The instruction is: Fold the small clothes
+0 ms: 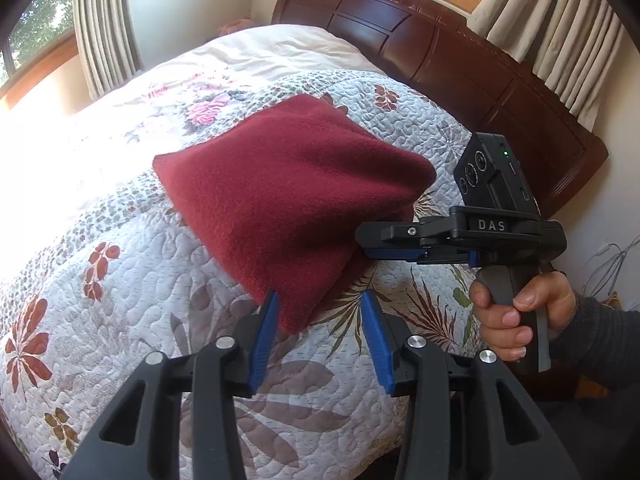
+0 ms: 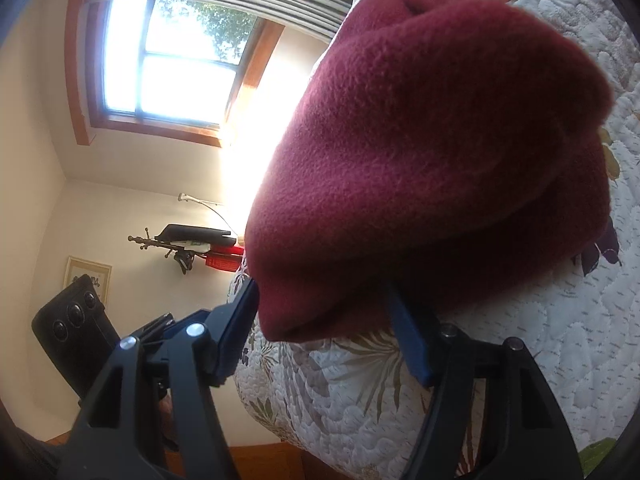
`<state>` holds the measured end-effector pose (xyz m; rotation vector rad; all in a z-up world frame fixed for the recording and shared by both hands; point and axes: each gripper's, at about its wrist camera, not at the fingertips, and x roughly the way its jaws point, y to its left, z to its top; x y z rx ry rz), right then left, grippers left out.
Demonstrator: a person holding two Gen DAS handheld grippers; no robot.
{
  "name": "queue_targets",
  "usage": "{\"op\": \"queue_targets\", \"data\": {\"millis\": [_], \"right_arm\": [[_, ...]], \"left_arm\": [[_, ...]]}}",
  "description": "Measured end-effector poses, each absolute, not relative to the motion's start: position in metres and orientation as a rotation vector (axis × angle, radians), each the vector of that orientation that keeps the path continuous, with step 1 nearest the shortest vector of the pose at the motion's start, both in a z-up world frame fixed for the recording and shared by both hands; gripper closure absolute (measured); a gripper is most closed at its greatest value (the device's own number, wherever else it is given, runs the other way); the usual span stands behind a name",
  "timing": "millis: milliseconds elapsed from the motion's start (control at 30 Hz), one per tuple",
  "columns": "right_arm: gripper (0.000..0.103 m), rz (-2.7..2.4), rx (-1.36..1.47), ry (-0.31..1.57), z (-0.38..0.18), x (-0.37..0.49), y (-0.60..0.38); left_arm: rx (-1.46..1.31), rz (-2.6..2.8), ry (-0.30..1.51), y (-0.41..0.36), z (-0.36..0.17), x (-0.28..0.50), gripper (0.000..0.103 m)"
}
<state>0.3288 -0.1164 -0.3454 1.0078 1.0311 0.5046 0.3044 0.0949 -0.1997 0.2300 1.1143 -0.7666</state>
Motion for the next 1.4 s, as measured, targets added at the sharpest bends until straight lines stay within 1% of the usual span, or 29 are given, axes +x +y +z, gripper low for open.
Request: {"op": "queue_targets", "data": {"millis": [33, 67, 100, 233, 300, 400, 433, 467, 500, 533, 567, 600, 667, 733, 833, 867, 900, 933, 967, 1067, 1100, 1167, 1200, 1233, 1267, 1333, 1367, 1400], "right_arm": [[0.05, 0.496, 1.005, 1.044, -0.348, 0.333, -0.113], [0.065, 0.508, 1.013, 1.05, -0.35, 0.337, -0.109], [0.097, 0.516, 1.008, 1.055, -0.35, 0.339, -0.105], [0.099, 0.509, 0.971, 0.969, -0.332, 0.315, -0.107], [0.099, 0.505, 0.96, 0.958, -0.328, 0.297, -0.11], [0.097, 0.488, 0.969, 1.015, -0.336, 0.297, -0.119], [0.091, 0.491, 0.954, 1.027, -0.326, 0.301, -0.125], [0.084, 0.502, 0.926, 1.017, -0.309, 0.31, -0.132], [0.054, 0.524, 0.879, 0.986, -0.287, 0.316, -0.142], [0.036, 0.521, 0.814, 0.935, -0.265, 0.323, -0.153], [0.036, 0.49, 0.741, 0.901, -0.246, 0.335, -0.165], [0.04, 0.46, 0.69, 0.91, -0.235, 0.353, -0.174], [0.041, 0.444, 0.649, 0.951, -0.233, 0.397, -0.191], [0.044, 0.442, 0.623, 1.022, -0.25, 0.439, -0.196], [0.048, 0.491, 0.62, 1.105, -0.289, 0.455, -0.198], [0.053, 0.51, 0.61, 1.13, -0.299, 0.457, -0.197], [0.076, 0.516, 0.595, 1.162, -0.306, 0.465, -0.192], [0.096, 0.511, 0.584, 1.19, -0.312, 0.47, -0.189], [0.096, 0.514, 0.59, 1.183, -0.312, 0.472, -0.19], [0.097, 0.466, 0.608, 1.067, -0.295, 0.477, -0.209], [0.097, 0.434, 0.626, 1.068, -0.301, 0.483, -0.216], [0.096, 0.424, 0.623, 1.196, -0.336, 0.501, -0.215], [0.096, 0.421, 0.618, 1.225, -0.345, 0.5, -0.213], [0.094, 0.42, 0.611, 1.215, -0.344, 0.496, -0.214], [0.09, 0.431, 0.627, 1.2, -0.337, 0.491, -0.217], [0.058, 0.418, 0.667, 1.156, -0.318, 0.472, -0.232], [0.055, 0.409, 0.664, 1.132, -0.309, 0.461, -0.239], [0.055, 0.405, 0.663, 1.118, -0.3, 0.444, -0.245]], "left_arm": [[0.222, -0.77, 1.115, 0.096, -0.2, 0.304, 0.06], [0.217, -0.774, 1.112, 0.097, -0.2, 0.303, 0.06], [0.216, -0.775, 1.109, 0.099, -0.199, 0.302, 0.06], [0.184, -0.779, 1.1, 0.103, -0.192, 0.303, 0.06], [0.158, -0.794, 1.087, 0.103, -0.186, 0.306, 0.059], [0.159, -0.822, 1.053, 0.092, -0.179, 0.315, 0.055], [0.163, -0.833, 1.053, 0.086, -0.18, 0.319, 0.052], [0.167, -0.844, 1.055, 0.081, -0.182, 0.323, 0.052], [0.17, -0.848, 1.056, 0.077, -0.185, 0.326, 0.051], [0.171, -0.854, 1.064, 0.073, -0.189, 0.329, 0.051], [0.172, -0.859, 1.077, 0.07, -0.195, 0.332, 0.051], [0.171, -0.86, 1.084, 0.066, -0.2, 0.334, 0.051], [0.166, -0.862, 1.101, 0.061, -0.209, 0.335, 0.051], [0.156, -0.864, 1.111, 0.057, -0.213, 0.332, 0.051], [0.156, -0.863, 1.111, 0.054, -0.212, 0.325, 0.051], [0.152, -0.857, 1.113, 0.055, -0.213, 0.323, 0.051], [0.145, -0.85, 1.117, 0.058, -0.213, 0.322, 0.051], [0.138, -0.842, 1.123, 0.061, -0.214, 0.321, 0.051], [0.133, -0.834, 1.129, 0.064, -0.215, 0.32, 0.051], [0.115, -0.824, 1.133, 0.072, -0.213, 0.32, 0.051], [0.104, -0.823, 1.13, 0.074, -0.211, 0.321, 0.051], [0.076, -0.819, 1.133, 0.075, -0.211, 0.326, 0.05], [0.061, -0.818, 1.139, 0.074, -0.212, 0.33, 0.05], [0.052, -0.816, 1.14, 0.074, -0.211, 0.334, 0.05], [0.046, -0.819, 1.136, 0.072, -0.209, 0.337, 0.05], [0.029, -0.832, 1.125, 0.07, -0.204, 0.344, 0.05], [0.035, -0.836, 1.118, 0.068, -0.201, 0.346, 0.05], [0.044, -0.838, 1.113, 0.066, -0.2, 0.349, 0.05]]}}
